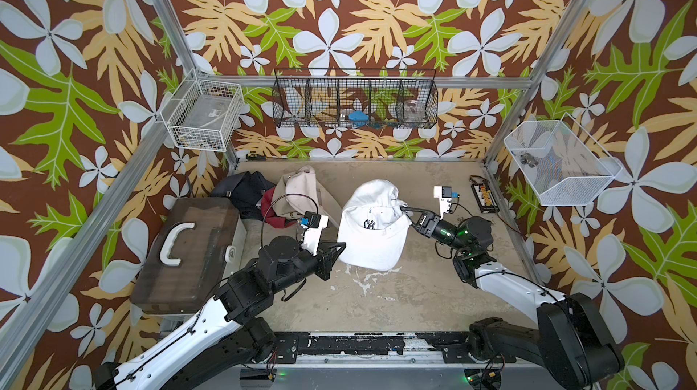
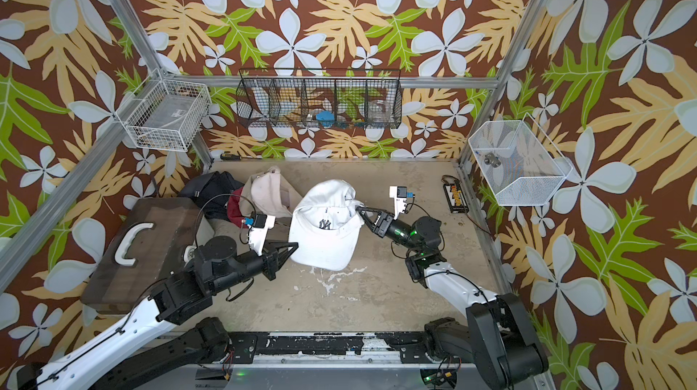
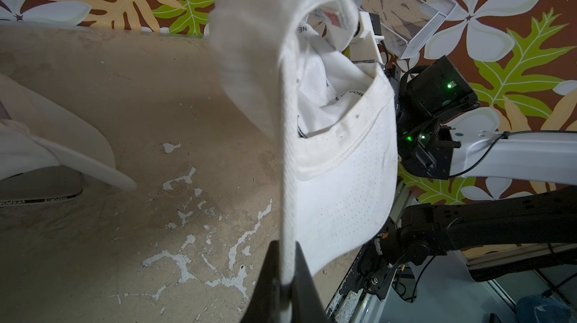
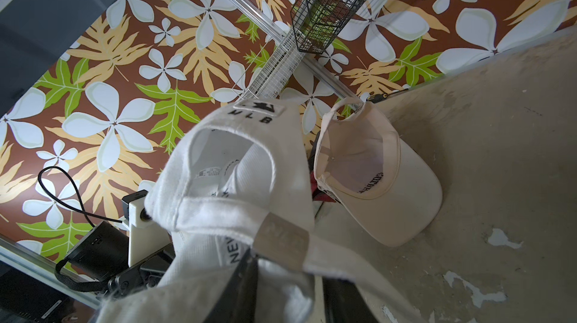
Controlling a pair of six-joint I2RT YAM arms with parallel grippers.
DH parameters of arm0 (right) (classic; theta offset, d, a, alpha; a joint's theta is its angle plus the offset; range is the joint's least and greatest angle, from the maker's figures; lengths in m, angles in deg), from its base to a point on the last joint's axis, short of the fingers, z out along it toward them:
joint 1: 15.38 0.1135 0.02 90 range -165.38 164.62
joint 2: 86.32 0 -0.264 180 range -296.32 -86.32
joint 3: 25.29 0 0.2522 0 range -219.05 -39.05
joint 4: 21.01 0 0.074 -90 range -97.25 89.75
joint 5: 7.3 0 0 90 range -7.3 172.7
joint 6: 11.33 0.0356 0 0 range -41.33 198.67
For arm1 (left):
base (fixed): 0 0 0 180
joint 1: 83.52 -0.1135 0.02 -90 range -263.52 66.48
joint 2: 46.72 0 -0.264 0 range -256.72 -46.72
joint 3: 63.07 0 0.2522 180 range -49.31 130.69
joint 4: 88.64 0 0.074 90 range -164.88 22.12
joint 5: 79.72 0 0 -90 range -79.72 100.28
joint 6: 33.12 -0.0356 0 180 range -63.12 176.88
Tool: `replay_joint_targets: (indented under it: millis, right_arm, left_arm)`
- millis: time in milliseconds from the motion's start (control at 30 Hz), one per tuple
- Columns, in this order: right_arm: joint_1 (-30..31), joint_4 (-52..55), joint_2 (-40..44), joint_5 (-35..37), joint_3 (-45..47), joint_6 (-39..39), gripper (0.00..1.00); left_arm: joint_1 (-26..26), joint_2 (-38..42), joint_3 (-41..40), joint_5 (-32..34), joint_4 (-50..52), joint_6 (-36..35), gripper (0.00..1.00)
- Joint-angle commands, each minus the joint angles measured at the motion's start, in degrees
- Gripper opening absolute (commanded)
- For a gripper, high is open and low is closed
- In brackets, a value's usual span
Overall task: Open the adjustable buckle of the baseball cap
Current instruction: Pick up the baseball cap from the center of the board.
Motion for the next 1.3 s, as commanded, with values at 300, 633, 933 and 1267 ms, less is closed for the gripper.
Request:
replay_joint_targets:
  millis: [300,633,933,1267]
  right_arm:
    - [0.0,9.0,8.4,1.5,-1.2,-8.2,0.25]
    - [0.0,23.9,17.9,7.1,-4.8,-18.3,0.13]
    - [0.0,35.8,24.7,15.1,-9.4,-28.0,0.14]
    - [0.0,46.3,30.6,16.6,-14.0,-38.9,0.0]
  left_arm:
    - [0.3,-0.2,0.1,0.6,-2.3,-0.9,0.0]
    - [0.4,-0.5,-1.2,-0.2,-2.3,-0.9,0.0]
    - [8.1,-4.2,-0.9,5.2,-2.3,-1.8,0.0]
    - [18.2,-10.2,1.8,11.7,-3.6,-3.7,0.0]
